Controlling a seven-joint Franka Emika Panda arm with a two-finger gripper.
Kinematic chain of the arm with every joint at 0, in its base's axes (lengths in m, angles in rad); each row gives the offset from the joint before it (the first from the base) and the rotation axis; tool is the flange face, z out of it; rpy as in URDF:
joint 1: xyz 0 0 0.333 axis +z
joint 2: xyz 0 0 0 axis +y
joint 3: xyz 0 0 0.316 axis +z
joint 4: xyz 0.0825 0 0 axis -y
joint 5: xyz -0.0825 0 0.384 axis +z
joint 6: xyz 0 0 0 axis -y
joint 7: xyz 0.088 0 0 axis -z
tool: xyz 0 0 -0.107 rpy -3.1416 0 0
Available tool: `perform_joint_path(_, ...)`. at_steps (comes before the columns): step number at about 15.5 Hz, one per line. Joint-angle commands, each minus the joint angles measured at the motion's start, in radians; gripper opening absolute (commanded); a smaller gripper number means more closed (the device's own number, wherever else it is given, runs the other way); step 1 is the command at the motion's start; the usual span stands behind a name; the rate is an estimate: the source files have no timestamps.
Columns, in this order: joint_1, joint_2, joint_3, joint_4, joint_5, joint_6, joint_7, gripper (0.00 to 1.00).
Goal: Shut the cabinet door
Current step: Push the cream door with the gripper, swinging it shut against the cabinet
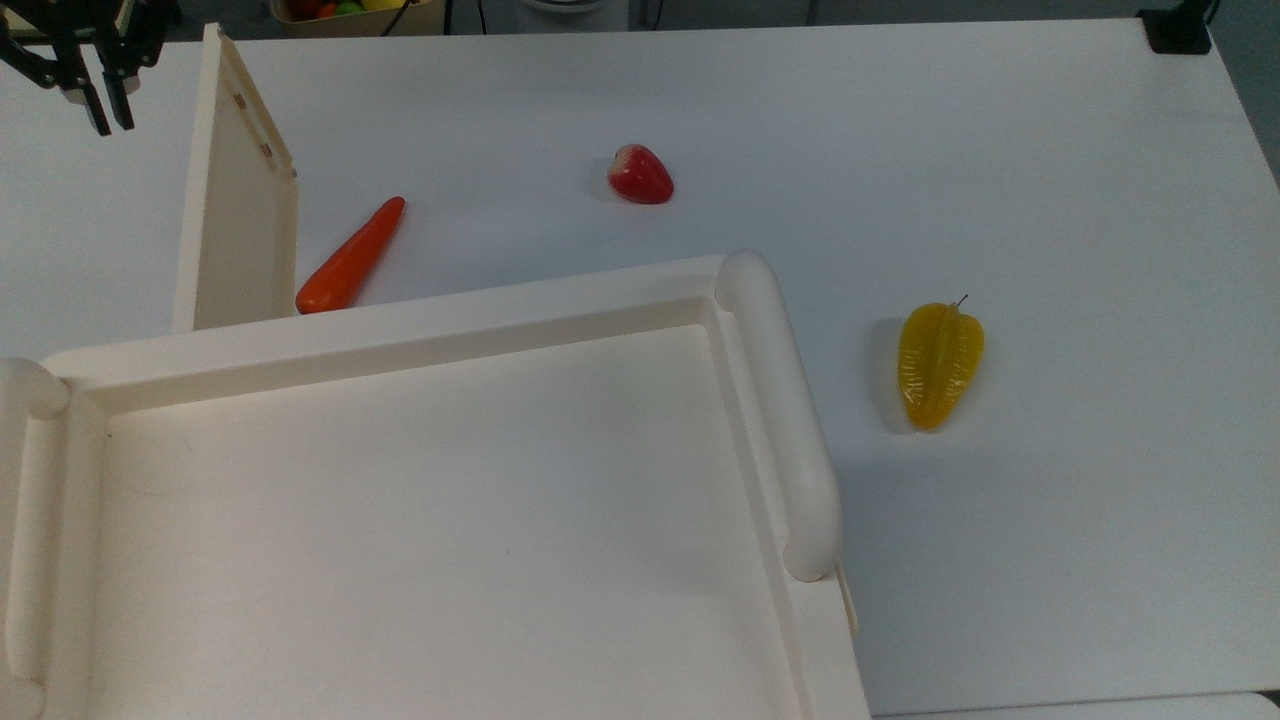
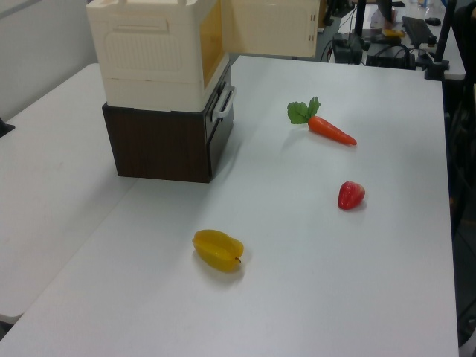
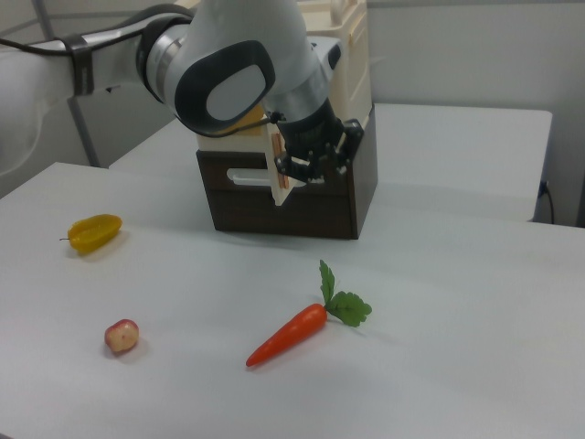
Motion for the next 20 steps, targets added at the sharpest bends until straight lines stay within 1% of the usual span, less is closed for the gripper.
perform_joint_path(1,0.057,-0.011,-0.011,-0.004,0.058,0.018,-0.055,0.03)
perform_joint_path(7,0.141,-0.013,0.012,-0.010,0.063,0.009,-0.044,0.01)
perform_joint_path(10,0.177,-0.011,0.044,-0.011,0.065,-0.002,0.005,0.01)
perform_joint_path(11,0.187,-0.010,0.053,-0.011,0.066,-0.002,0.029,0.01)
perform_joint_path(15,0.244,-0.004,0.101,-0.005,0.065,0.013,0.216,0.01)
perform_joint_path(18,0.280,0.012,0.111,0.003,0.065,0.024,0.305,0.01)
perform_joint_path(20,0.298,0.031,0.124,0.004,0.060,0.102,0.353,0.01)
